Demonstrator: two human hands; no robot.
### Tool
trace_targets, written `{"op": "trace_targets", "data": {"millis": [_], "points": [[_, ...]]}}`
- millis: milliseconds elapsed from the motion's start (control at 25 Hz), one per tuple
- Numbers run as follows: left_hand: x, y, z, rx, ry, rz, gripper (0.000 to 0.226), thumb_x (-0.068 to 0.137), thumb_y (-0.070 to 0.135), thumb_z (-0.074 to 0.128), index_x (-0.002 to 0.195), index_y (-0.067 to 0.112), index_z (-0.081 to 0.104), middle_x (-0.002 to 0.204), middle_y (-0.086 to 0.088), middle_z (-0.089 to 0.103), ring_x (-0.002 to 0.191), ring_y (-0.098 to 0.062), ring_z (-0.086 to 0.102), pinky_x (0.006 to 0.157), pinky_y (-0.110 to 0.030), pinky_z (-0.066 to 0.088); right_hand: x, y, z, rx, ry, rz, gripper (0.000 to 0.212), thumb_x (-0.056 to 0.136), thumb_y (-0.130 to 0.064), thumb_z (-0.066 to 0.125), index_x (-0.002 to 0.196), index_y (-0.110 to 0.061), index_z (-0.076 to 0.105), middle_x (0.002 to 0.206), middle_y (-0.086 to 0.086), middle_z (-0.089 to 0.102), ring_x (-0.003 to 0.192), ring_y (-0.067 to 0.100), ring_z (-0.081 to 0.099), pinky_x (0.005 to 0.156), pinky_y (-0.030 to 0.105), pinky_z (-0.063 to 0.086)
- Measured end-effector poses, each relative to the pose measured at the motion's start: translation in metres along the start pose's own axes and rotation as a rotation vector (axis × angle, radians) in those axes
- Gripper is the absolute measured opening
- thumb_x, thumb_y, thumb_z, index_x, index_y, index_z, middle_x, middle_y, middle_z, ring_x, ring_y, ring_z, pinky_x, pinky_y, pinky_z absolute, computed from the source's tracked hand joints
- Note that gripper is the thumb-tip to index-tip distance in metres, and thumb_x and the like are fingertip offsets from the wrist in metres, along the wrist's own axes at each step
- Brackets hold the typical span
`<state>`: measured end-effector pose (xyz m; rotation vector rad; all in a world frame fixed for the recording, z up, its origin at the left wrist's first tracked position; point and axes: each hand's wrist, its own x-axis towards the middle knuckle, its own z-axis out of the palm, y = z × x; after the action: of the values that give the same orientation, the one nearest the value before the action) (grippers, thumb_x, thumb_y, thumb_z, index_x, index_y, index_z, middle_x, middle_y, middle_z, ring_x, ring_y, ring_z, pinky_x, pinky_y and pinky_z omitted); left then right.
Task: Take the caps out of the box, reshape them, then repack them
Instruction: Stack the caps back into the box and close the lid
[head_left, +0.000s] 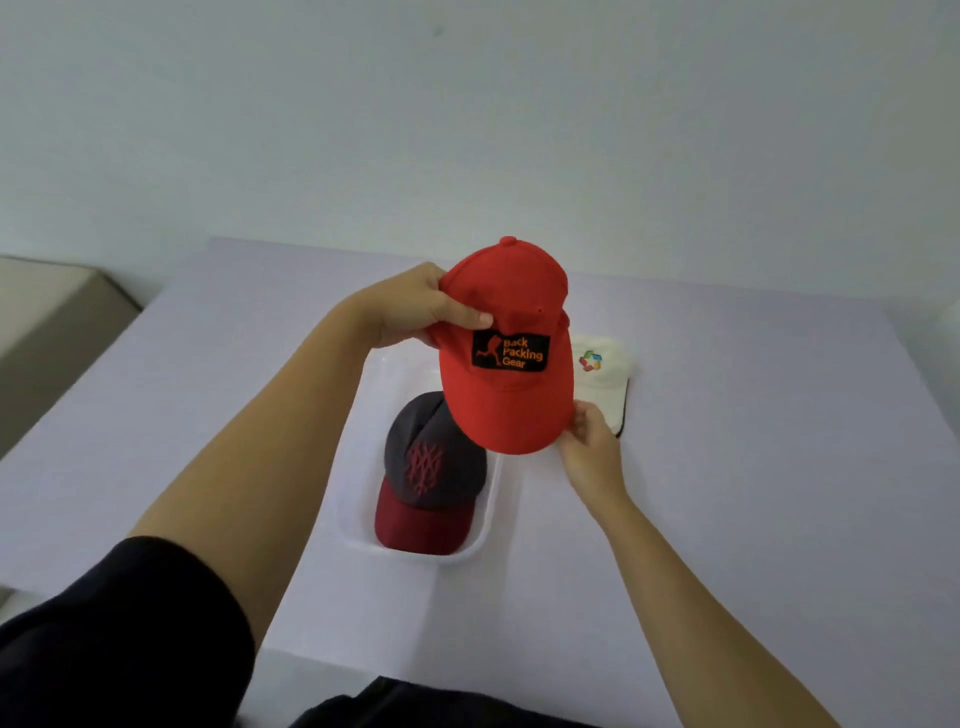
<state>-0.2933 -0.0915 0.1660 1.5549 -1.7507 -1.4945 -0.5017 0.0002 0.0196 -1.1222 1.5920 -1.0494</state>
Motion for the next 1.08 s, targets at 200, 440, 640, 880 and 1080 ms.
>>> {"op": "trace_targets", "data": {"millis": [200,440,640,880,1080], "points": [[-0.007,-0.033,-0.065,0.029,0.073,0.034,0.027,0.073,0.018,0.078,0.098,0.009,0.073,0.104,-0.016,0.073,0.099,-0.033,0.068,0.098,-0.054,0.047,0.007,-0.006,0.084,-0.266,-0.321,-0.018,0.064,0.073,-0.009,0.068,0.131,-0.014,0.04,0.125,-0.003,0.047,0.118,0.011,0.046,0.099,0.028,0.04],[0.003,-0.06,-0.103,-0.032,0.105,0.106,0.028,0.079,0.015,0.074,0.105,0.007,0.071,0.105,-0.014,0.073,0.101,-0.032,0.068,0.097,-0.047,0.051,0.029,-0.006,0.129,-0.432,-0.474,0.22,0.138,0.056,-0.03,0.09,0.149,-0.016,-0.012,0.158,0.008,0.008,0.144,0.026,0.018,0.115,0.041,0.025],[0.024,-0.075,-0.112,-0.079,0.102,0.116,0.023,0.079,0.015,0.074,0.101,0.008,0.073,0.103,-0.013,0.073,0.099,-0.03,0.069,0.096,-0.044,0.052,0.038,-0.004,0.135,-0.461,-0.489,0.297,0.142,0.054,-0.025,0.091,0.148,-0.025,-0.015,0.155,0.009,0.024,0.141,0.029,0.029,0.11,0.042,0.032],[0.057,-0.079,-0.101,-0.089,0.076,0.131,0.024,0.077,0.02,0.076,0.097,0.008,0.074,0.1,-0.013,0.074,0.098,-0.029,0.069,0.095,-0.044,0.052,0.015,-0.011,0.132,-0.545,-0.432,0.037,0.127,0.047,-0.041,0.09,0.143,-0.037,0.008,0.149,0.0,0.034,0.134,0.023,0.038,0.11,0.043,0.037],[0.067,-0.102,-0.075,0.069,-0.159,-0.033,0.014,0.078,0.02,0.075,0.084,0.008,0.071,0.083,-0.011,0.072,0.075,-0.023,0.066,0.07,-0.034,0.053,-0.016,-0.017,0.126,-0.65,-0.35,-0.13,0.125,0.053,-0.048,0.085,0.147,-0.033,0.003,0.149,-0.001,0.031,0.134,0.021,0.034,0.113,0.04,0.03]]}}
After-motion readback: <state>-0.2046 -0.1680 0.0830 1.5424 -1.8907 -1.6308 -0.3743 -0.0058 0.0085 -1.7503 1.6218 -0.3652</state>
